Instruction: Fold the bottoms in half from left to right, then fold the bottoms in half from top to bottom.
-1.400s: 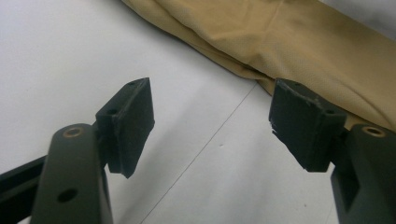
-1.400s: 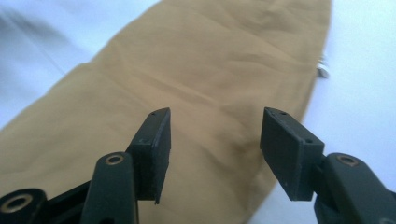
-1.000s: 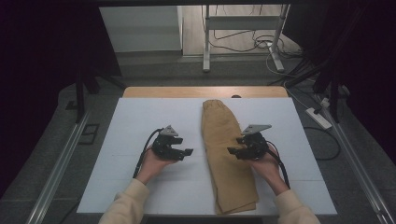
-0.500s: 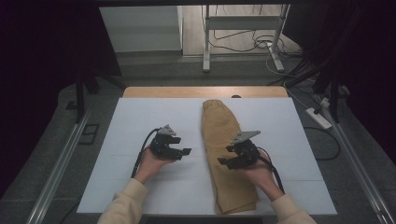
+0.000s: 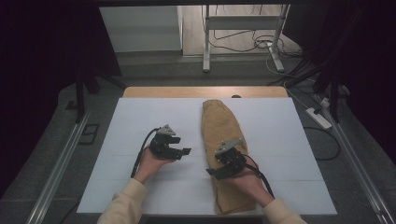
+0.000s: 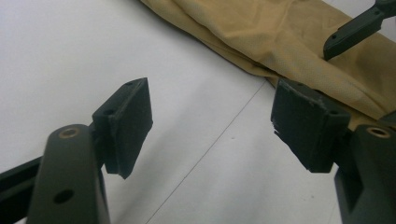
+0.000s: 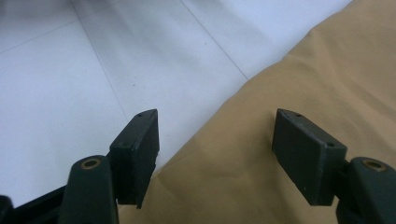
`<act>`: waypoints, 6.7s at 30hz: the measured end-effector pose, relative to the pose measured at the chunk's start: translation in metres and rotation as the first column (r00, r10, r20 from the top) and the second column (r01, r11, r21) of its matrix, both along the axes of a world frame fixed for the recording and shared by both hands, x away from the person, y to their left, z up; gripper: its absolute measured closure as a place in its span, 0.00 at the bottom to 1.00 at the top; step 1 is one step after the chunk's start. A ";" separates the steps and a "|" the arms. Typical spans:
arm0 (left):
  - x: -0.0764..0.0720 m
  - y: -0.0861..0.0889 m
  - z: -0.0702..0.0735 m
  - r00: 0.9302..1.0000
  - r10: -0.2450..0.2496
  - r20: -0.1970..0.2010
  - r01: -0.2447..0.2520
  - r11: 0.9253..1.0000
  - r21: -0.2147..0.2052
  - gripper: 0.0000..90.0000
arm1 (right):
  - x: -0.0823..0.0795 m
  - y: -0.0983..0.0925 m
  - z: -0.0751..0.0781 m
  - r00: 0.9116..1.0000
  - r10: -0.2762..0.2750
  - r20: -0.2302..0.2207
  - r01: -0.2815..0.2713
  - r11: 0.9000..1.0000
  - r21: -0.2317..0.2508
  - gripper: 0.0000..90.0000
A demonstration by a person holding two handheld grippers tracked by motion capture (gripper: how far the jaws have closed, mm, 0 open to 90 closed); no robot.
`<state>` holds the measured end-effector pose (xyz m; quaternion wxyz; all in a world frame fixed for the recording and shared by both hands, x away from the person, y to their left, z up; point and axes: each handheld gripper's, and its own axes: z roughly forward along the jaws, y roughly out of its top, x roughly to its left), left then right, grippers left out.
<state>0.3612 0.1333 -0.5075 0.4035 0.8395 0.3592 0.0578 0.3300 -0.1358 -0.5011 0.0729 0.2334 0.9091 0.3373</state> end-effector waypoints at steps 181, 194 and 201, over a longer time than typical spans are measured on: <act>0.001 0.012 0.005 1.000 0.018 0.013 -0.018 0.999 -0.027 0.31 | 0.036 -0.045 0.010 0.992 -0.124 0.016 0.119 0.980 0.162 0.43; 0.002 0.014 0.006 1.000 0.023 0.016 -0.022 0.999 -0.037 0.31 | 0.040 -0.044 0.007 0.992 -0.124 0.009 0.121 0.979 0.161 0.43; 0.005 0.018 0.006 0.999 0.034 0.015 -0.033 0.998 -0.053 0.31 | 0.047 -0.040 0.008 0.991 -0.130 0.005 0.128 0.978 0.165 0.42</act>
